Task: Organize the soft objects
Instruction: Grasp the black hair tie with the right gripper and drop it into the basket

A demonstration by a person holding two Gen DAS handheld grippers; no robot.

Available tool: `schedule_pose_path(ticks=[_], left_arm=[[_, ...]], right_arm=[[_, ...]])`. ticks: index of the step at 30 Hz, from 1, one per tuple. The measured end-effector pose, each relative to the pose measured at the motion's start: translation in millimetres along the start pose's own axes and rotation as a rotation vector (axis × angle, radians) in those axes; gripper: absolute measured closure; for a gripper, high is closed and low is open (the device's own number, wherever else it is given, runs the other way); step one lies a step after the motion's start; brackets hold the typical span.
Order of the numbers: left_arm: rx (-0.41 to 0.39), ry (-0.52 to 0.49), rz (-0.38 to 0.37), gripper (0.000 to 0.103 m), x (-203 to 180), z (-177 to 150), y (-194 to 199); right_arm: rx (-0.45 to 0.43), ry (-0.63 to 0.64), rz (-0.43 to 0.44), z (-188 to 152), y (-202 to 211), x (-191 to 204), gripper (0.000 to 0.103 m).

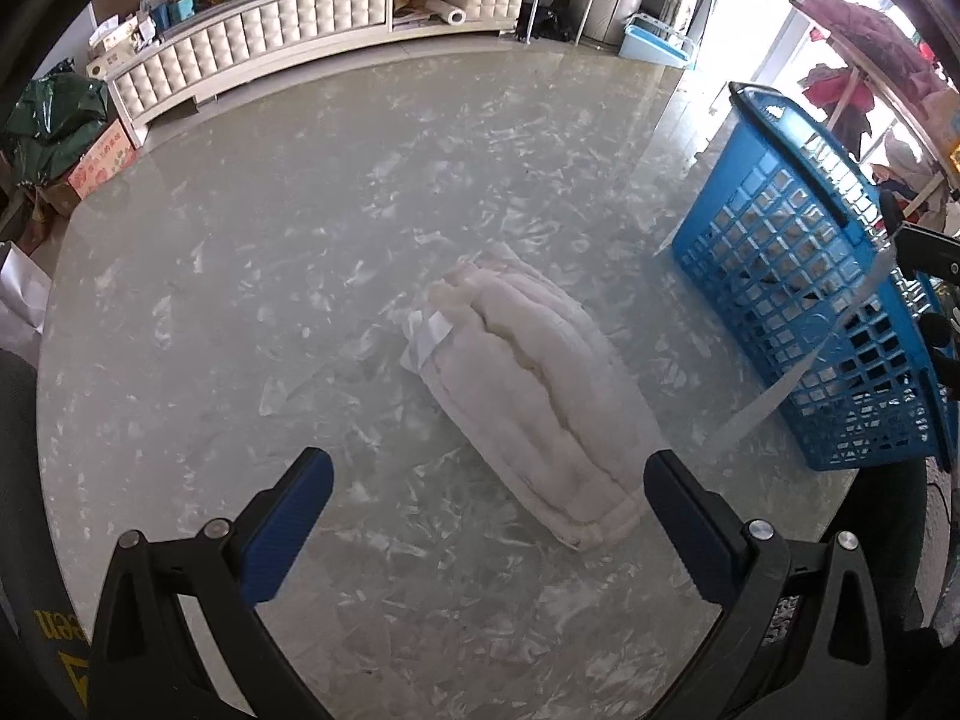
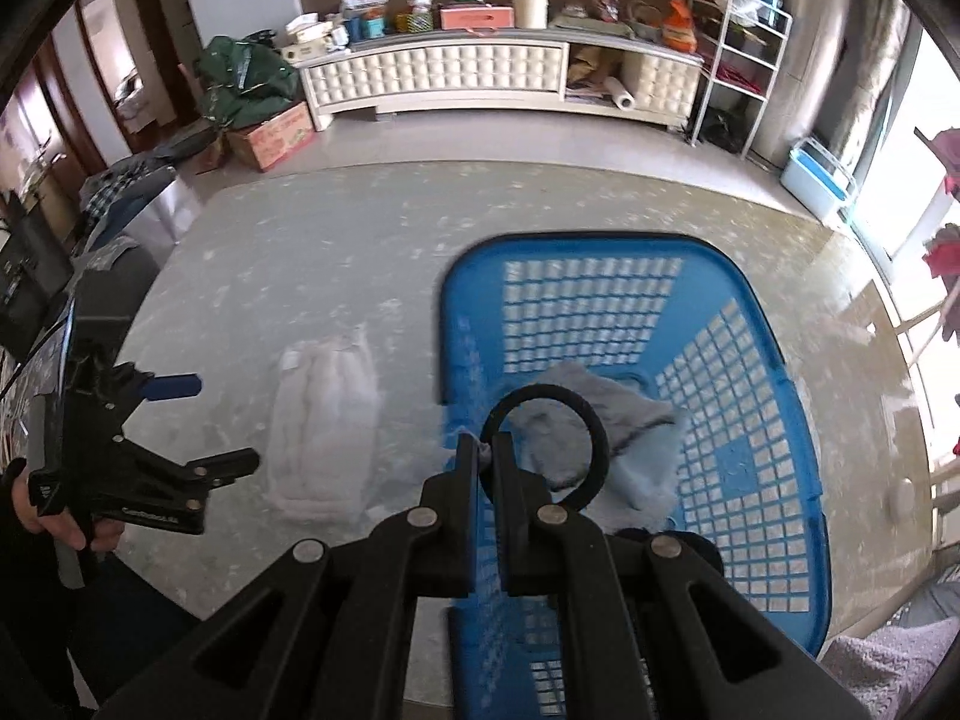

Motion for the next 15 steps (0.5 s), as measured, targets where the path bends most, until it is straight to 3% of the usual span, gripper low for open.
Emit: schedule_pose_path(ticks=[15], left_arm=[[0.072, 0.077, -0.025, 0.000, 4, 11, -45]], right_arm=[[0.089, -0.036, 0.018, 2, -34, -33, 0.098]])
Point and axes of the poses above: each gripper's, at about its wrist camera, not at the fingertips, and y roughly against the way its jaws point, x to its left, z to its top, the point moved 5 cm from there along -y, roughly the way its jaws point, and after that the axes turned 4 degrees about -y, right-handed, at the moved point
